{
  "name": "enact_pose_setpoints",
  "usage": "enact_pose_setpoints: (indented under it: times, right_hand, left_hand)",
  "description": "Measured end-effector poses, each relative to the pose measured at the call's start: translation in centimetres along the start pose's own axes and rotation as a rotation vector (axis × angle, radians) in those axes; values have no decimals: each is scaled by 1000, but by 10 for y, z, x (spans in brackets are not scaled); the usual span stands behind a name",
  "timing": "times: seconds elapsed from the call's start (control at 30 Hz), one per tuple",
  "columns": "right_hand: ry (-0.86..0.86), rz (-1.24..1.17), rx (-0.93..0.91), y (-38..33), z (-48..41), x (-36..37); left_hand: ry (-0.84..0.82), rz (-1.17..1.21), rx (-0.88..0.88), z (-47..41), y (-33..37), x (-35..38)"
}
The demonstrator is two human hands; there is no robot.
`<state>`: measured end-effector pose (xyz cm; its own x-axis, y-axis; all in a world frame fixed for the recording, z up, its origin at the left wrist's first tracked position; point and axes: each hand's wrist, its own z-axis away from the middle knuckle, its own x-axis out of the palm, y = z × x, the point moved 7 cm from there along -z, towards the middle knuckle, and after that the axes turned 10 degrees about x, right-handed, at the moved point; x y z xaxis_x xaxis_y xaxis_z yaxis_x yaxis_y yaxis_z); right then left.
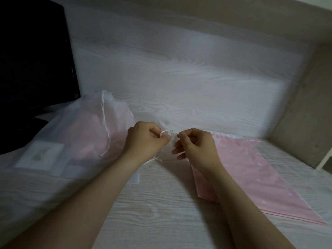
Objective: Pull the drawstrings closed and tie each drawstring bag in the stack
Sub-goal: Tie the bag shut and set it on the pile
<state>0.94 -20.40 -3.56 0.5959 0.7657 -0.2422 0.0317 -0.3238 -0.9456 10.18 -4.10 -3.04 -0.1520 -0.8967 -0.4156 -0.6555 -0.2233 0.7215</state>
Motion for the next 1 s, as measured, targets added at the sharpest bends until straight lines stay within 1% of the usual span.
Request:
enact_pose_setpoints:
  times: [0.1, 0.17, 0.27, 0.4, 0.47, 0.5, 0.57, 0.73, 0.8, 0.9, 1.0]
  right_hand:
    - [6, 21, -15, -1, 1, 0]
    - [22, 28, -27, -3, 2, -1]
    - [57, 61, -61, -4, 1, -4]
    - [94, 136, -100, -2, -3, -7]
    - [80, 132, -94, 0, -4, -7]
    - [71, 127, -93, 0, -5, -6]
    - [66, 126, -97, 0, -4, -6]
    - [140, 136, -98, 0, -6, -13]
    - [180, 138, -88, 2, -8, -16]
    - [235, 186, -88, 3, -8, -21]
    - [253, 256, -76, 4, -8, -23]
  left_hand:
    - [3, 2, 53, -2, 2, 0]
    - [-9, 25, 46, -2, 2, 1]
    - [-62, 117, -43, -1, 1, 7]
    - [-117, 408, -217, 1, 1, 15]
    - [-158, 485, -294, 2, 2, 18]
    - [-177, 464, -310, 2, 0, 19]
    - [-177, 371, -284, 0, -3, 17]
    - [-71, 253, -109, -3, -6, 11]
    - [-37, 239, -101, -5, -11, 9]
    - [-26, 224, -97, -7, -15, 8]
    - [-15, 187, -96, -9, -14, 4]
